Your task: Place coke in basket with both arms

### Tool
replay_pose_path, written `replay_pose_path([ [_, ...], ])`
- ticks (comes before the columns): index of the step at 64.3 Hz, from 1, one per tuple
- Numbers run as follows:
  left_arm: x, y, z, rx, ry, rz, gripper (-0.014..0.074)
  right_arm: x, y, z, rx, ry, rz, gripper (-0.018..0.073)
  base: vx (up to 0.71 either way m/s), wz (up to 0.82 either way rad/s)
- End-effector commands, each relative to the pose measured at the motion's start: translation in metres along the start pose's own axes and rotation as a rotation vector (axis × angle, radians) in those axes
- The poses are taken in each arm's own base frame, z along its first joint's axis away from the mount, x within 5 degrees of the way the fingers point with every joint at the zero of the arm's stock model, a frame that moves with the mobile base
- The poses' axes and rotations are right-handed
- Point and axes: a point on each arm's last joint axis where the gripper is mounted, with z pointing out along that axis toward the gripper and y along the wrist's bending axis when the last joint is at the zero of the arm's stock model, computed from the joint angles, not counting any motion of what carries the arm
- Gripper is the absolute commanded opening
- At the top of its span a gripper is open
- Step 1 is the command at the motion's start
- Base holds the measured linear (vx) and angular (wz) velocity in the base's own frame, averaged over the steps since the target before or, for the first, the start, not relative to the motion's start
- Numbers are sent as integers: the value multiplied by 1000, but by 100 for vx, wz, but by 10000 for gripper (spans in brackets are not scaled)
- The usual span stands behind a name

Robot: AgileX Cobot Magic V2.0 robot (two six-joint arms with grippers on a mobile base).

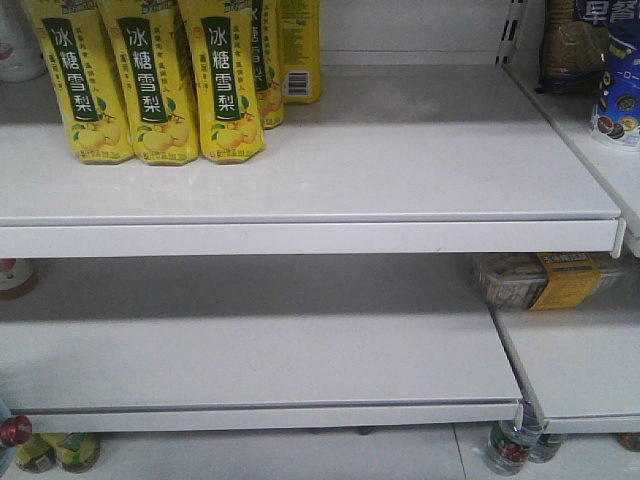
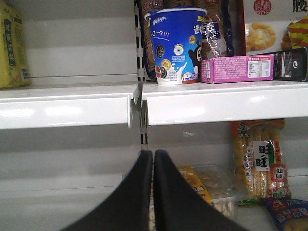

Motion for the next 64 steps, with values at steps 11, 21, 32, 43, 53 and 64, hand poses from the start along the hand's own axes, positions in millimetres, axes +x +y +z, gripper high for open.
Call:
replay_pose_path([
  [11, -25, -6, -4, 45, -203, 79, -6, -4, 1, -1, -13, -72, -22, -6, 0, 0],
  [21, -25, -6, -4, 45, -203, 79, -6, -4, 1, -1, -13, -72, -22, -6, 0, 0],
  [32, -25, -6, -4, 45, -203, 79, -6, -4, 1, -1, -13, -72, -22, -6, 0, 0],
  [43, -25, -6, -4, 45, -203, 79, -6, -4, 1, -1, -13, -72, -22, -6, 0, 0],
  [53, -25, -6, -4, 45, -203, 79, -6, -4, 1, -1, -13, -72, -22, -6, 0, 0],
  [64, -25, -6, -4, 45, -203, 79, -6, -4, 1, -1, -13, -71, -22, -6, 0, 0],
])
